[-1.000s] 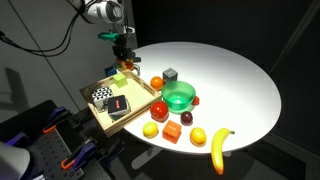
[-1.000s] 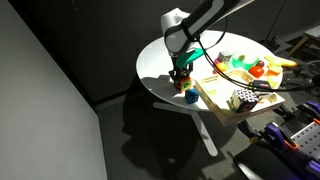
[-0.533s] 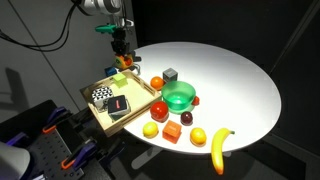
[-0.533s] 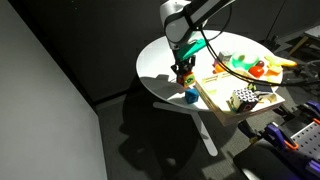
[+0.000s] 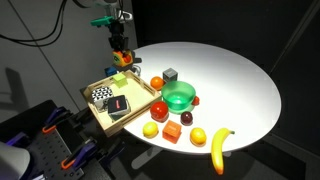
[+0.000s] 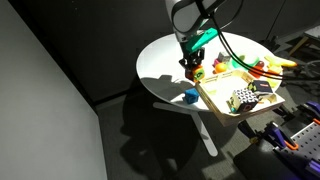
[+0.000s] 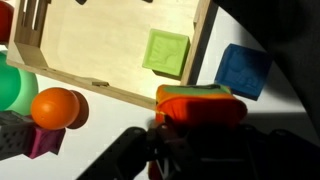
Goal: Put the orange plushy cube in the crate
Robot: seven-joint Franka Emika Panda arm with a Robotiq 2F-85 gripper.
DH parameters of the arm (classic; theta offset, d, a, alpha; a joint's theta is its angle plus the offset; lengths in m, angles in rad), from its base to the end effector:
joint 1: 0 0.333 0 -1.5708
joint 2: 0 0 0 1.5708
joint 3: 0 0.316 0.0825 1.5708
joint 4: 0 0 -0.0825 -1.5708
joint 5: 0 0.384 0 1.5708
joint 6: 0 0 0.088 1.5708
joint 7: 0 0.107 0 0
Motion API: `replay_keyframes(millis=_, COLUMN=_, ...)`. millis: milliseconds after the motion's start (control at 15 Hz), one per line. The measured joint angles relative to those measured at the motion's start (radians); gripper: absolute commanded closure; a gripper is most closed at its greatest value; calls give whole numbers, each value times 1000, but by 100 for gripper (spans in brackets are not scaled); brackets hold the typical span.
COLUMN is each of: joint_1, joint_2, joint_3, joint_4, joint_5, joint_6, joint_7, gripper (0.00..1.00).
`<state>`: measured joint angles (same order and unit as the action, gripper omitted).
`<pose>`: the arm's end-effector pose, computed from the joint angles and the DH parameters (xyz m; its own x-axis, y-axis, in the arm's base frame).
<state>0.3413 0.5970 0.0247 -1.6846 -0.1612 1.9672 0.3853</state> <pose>0.6035 0.2188 0.2316 0.9680 0.0347 -0.2486 0.0906 -0.9719 0.2173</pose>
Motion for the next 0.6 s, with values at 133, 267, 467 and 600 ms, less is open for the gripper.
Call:
replay_keyframes(millis=133, joint_1=-10, joint_2=-30, joint_3=-1, joint_4=-49, joint_5=-1, joint_6=1, joint_7=0, gripper=78)
replay_keyframes(millis=267, joint_1=-24, joint_2=-59, joint_3=-1, joint_4=-101, joint_5=-1, joint_6=9, joint_7=0, gripper=78)
replay_keyframes(millis=467, joint_1=-51, joint_2=-107, joint_3=-4, joint_4=-188, joint_5=-1, joint_6=35, joint_7=0, gripper=78)
replay_keyframes(millis=600, joint_1=-72, joint_2=-141, joint_3=-7, joint_4=-249, joint_5=-1, joint_6=62, joint_7=0, gripper=78)
